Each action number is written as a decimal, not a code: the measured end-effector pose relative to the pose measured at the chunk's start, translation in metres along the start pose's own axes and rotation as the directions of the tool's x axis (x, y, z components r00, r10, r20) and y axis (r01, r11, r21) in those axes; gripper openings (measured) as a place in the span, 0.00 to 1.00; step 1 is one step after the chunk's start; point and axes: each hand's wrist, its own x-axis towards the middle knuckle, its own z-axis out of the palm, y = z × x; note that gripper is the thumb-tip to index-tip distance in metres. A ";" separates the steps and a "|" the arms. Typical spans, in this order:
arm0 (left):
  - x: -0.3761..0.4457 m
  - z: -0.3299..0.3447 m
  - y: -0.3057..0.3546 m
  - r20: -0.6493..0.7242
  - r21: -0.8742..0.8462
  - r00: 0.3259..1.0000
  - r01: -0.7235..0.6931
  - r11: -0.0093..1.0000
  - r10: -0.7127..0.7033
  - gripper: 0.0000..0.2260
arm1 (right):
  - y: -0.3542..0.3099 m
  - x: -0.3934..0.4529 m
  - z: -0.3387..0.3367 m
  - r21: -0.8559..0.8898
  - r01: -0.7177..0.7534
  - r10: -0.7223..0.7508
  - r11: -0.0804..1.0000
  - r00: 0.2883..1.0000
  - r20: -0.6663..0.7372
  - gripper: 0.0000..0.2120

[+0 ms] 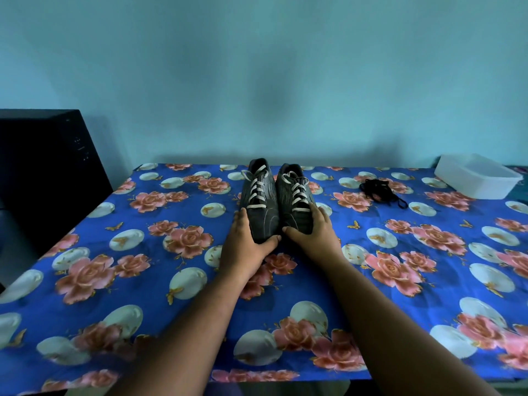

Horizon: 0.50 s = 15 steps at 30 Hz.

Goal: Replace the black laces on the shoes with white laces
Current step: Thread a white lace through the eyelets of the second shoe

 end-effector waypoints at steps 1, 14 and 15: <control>-0.001 -0.001 0.000 0.001 -0.002 1.000 0.002 1.000 -0.002 0.50 | 0.002 -0.001 0.002 -0.001 0.010 -0.010 1.000 1.000 -0.009 0.47; 0.016 -0.007 -0.001 0.042 -0.106 0.999 0.028 0.994 -0.023 0.50 | 0.003 0.018 -0.001 0.029 0.027 -0.028 0.999 0.999 0.024 0.45; 0.018 -0.007 0.000 0.033 -0.103 0.999 0.029 0.994 -0.025 0.51 | 0.002 0.021 -0.001 0.032 0.029 -0.030 0.999 0.999 0.027 0.44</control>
